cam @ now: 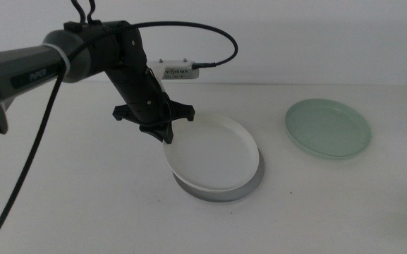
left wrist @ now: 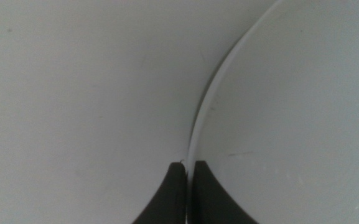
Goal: Stack the three bowls on top of each other.
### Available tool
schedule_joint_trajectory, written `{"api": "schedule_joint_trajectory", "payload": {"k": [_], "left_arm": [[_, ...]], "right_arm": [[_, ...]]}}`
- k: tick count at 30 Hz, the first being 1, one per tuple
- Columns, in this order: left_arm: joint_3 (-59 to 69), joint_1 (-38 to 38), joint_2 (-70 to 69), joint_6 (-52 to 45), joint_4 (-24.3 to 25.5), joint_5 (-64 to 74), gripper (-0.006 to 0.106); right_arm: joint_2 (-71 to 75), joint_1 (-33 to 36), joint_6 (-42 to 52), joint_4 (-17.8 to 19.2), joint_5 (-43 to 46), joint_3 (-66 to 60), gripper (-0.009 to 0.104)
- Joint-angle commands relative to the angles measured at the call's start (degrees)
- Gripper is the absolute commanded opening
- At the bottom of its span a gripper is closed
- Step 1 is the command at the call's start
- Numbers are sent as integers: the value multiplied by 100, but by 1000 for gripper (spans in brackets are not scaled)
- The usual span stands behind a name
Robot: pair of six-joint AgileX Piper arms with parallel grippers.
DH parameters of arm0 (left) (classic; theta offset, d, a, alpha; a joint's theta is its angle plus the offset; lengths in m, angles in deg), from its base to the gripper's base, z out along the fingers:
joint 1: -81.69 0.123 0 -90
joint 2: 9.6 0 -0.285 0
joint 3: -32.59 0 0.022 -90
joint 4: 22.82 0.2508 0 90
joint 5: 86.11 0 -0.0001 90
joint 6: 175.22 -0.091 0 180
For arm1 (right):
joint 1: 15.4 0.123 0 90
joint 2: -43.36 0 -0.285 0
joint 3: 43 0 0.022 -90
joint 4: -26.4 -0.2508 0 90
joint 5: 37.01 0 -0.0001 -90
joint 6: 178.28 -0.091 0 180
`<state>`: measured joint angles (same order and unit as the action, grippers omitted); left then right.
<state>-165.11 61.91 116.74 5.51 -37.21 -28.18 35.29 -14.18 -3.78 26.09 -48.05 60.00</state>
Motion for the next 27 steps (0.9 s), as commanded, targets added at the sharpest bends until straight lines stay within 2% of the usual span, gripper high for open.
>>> {"api": "schedule_joint_trajectory", "payload": {"k": [1, 13, 17, 21, 27], "left_arm": [[-67, -14, 30, -73, -209, -121, -2], [-67, -14, 226, -236, -472, -309, -2], [-67, -14, 298, -236, -541, -225, 3], [-67, -14, 312, -342, -561, -191, 16], [-439, -14, 312, -541, -529, 385, 59]], "right_arm": [[28, -28, 7, 32, 67, -22, 93], [28, -28, 7, 32, 67, -22, 93], [28, -28, 7, 32, 67, -22, 93], [28, -28, 7, 32, 67, -22, 93], [28, -28, 7, 32, 67, -22, 93]]}}
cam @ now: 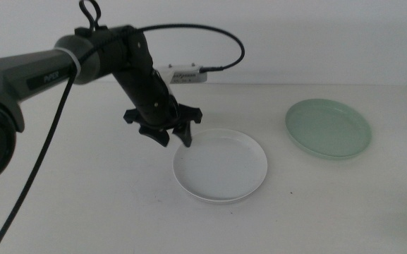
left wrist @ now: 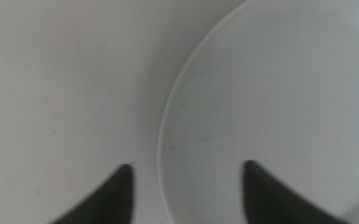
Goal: Stack the three bowls on top of each other.
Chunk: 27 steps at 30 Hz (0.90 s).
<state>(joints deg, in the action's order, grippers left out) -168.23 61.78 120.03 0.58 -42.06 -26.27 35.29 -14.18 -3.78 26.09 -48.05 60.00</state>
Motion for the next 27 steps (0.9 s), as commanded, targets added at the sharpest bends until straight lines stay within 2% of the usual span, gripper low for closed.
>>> {"api": "schedule_joint_trajectory", "payload": {"k": [1, 4, 11, 15, 19, 27], "left_arm": [[-257, 12, -27, -48, -3, 383, 68], [-446, 34, -233, -354, 2, 679, 94], [29, 118, -1628, -1169, -372, 536, 94], [911, 148, -3008, -1407, -377, 25, 94], [1766, 218, -4390, -1665, -589, -258, 94], [2524, 218, -6478, -1519, -632, 251, 94]], "right_arm": [[28, -28, 7, 32, 67, -22, 93], [28, -28, 7, 32, 67, -22, 93], [28, -28, 7, 32, 67, -22, 93], [28, -28, 7, 32, 67, -22, 93], [28, -28, 7, 32, 67, -22, 93], [28, -28, 7, 32, 67, -22, 93]]}}
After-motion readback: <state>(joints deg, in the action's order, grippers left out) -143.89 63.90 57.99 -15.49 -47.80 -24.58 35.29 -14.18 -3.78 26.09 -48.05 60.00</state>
